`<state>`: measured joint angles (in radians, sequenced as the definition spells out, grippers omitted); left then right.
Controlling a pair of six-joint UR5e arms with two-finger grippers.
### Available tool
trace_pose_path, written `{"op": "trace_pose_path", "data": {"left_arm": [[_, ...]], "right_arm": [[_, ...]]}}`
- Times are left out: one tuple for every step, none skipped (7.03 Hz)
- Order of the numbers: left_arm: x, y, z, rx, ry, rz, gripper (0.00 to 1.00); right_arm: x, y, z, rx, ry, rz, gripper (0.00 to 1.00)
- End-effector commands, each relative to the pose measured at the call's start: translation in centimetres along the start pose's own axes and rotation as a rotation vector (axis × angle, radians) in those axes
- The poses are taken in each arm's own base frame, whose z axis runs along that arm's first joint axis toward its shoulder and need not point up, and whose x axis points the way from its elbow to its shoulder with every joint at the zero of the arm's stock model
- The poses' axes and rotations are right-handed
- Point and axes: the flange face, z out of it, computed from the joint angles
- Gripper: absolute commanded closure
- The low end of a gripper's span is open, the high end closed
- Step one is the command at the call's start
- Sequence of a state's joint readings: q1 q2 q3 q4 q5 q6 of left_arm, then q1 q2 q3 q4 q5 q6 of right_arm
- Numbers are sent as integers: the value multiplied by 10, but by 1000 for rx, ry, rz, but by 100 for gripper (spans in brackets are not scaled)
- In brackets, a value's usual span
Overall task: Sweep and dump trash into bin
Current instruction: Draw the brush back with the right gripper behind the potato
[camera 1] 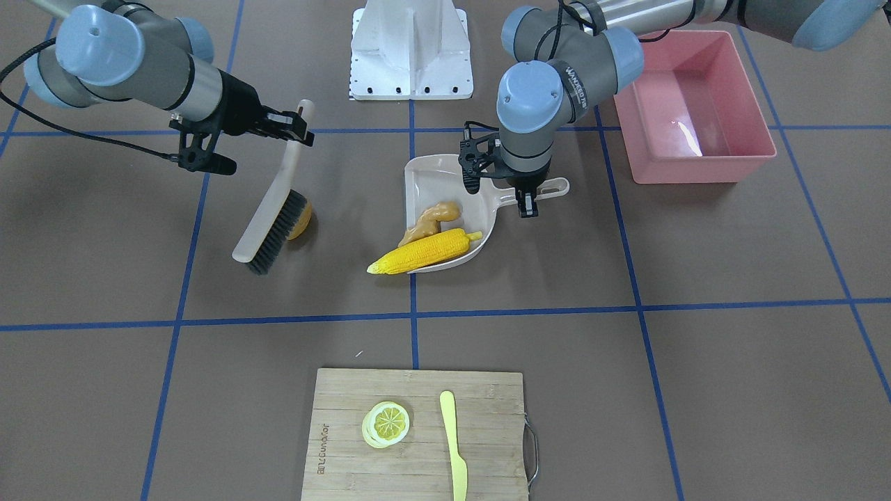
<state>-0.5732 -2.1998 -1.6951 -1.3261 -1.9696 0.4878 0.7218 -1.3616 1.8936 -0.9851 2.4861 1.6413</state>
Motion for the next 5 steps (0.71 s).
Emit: {"op": "trace_pose_path", "data": {"left_arm": [[0, 0, 0, 1, -1, 0, 100], [0, 0, 0, 1, -1, 0, 100], [0, 0, 1, -1, 1, 0, 100], [0, 0, 1, -1, 1, -1, 100], [0, 1, 1, -1, 0, -1, 100]], "right_arm": [[77, 26, -26, 4, 50, -95, 100], [95, 35, -20, -19, 68, -139, 100], [108, 49, 1, -63, 78, -175, 100], [118, 52, 19, -87, 101, -199, 100], [116, 60, 40, -75, 120, -218, 100]]}}
